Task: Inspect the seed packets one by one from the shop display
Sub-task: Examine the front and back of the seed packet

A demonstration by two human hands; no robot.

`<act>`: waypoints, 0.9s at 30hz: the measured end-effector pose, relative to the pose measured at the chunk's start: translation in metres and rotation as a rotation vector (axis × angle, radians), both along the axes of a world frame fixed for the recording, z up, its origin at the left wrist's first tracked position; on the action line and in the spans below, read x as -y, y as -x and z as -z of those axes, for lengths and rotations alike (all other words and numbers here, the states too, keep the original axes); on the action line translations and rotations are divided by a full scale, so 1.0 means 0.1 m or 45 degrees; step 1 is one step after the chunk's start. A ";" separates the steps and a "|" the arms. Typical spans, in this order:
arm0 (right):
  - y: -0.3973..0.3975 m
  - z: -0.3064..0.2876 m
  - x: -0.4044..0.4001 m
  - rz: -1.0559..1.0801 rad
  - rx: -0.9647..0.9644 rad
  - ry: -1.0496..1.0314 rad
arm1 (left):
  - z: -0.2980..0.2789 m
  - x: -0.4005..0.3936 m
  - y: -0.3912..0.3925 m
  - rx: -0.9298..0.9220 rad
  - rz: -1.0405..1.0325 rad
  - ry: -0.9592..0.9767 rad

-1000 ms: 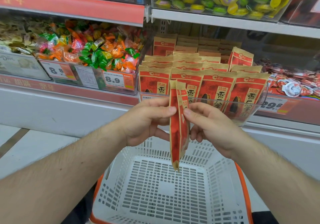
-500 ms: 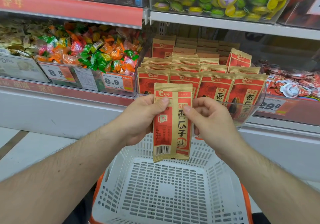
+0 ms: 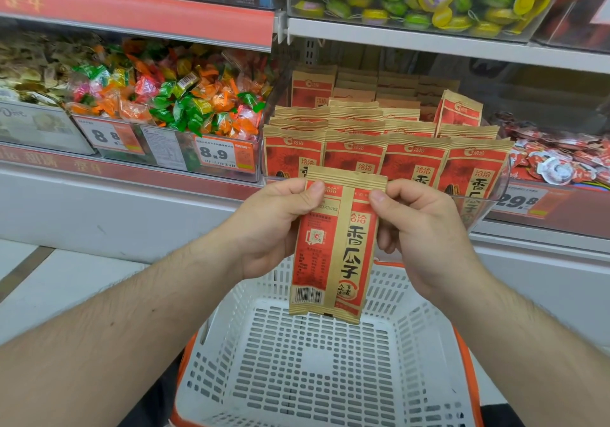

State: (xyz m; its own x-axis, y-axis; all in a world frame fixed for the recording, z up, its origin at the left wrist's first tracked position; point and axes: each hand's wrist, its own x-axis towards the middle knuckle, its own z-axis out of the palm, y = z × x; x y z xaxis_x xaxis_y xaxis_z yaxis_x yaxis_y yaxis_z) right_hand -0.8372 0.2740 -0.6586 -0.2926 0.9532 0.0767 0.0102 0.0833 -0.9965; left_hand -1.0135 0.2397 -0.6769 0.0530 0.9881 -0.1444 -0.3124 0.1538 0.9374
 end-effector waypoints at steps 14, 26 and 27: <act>-0.12 0.06 -0.07 -0.069 0.424 -0.579 | 0.09 -0.03 0.22 -0.605 -0.027 -0.481; -0.10 0.01 -0.08 -0.007 0.158 -0.247 | 0.07 0.02 0.18 -0.533 0.103 -0.298; -0.11 0.01 -0.09 0.000 0.120 -0.209 | 0.06 0.02 0.17 -0.511 0.118 -0.278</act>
